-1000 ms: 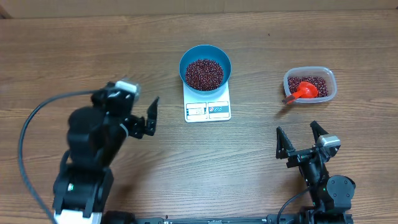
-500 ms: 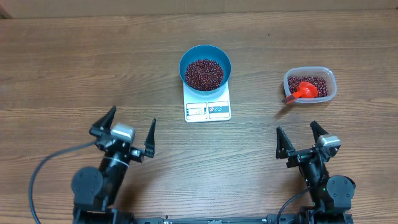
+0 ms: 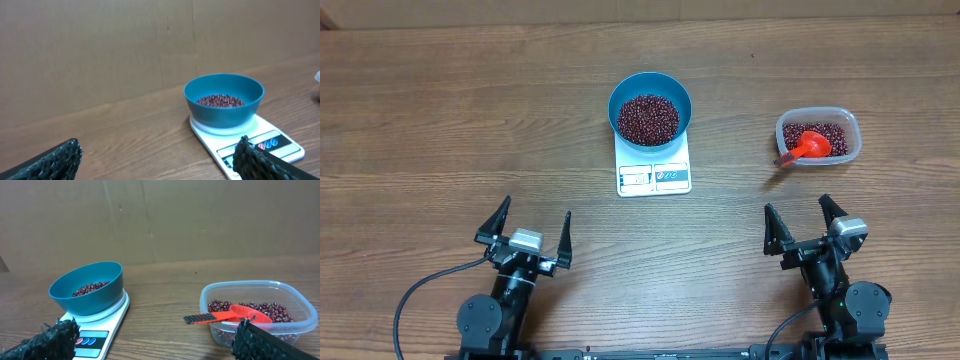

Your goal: Scoop item into bowl and weigh 150g on scale

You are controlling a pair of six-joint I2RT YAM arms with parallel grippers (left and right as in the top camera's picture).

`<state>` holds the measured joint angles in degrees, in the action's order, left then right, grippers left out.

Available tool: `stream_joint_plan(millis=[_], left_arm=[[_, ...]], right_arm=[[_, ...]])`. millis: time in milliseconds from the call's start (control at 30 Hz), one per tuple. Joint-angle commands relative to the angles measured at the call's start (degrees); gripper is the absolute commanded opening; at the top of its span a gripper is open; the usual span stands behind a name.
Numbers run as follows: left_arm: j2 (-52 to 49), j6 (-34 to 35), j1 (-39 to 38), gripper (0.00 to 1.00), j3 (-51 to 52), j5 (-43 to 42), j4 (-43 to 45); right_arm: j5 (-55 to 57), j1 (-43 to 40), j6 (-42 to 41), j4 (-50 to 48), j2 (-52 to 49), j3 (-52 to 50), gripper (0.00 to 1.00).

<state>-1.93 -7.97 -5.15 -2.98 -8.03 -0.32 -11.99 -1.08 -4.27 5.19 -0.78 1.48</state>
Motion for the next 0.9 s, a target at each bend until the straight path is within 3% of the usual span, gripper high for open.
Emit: stream_joint_plan(millis=[0,133,867], left_arm=[[1.8,-1.5,0.3,0.99,2.5,1.6,0.6],[1.8,-1.5,0.3,1.00,2.7,2.3,-3.8],[1.7,-0.8,0.3,1.00,2.7,2.4,-3.7]], right_arm=[[0.4,0.4,0.0,-0.2,0.6,-0.4,1.00],[0.4,0.4,0.0,-0.2,0.6,-0.4,1.00],[0.4,0.4,0.0,-0.2,0.6,-0.4,1.00]])
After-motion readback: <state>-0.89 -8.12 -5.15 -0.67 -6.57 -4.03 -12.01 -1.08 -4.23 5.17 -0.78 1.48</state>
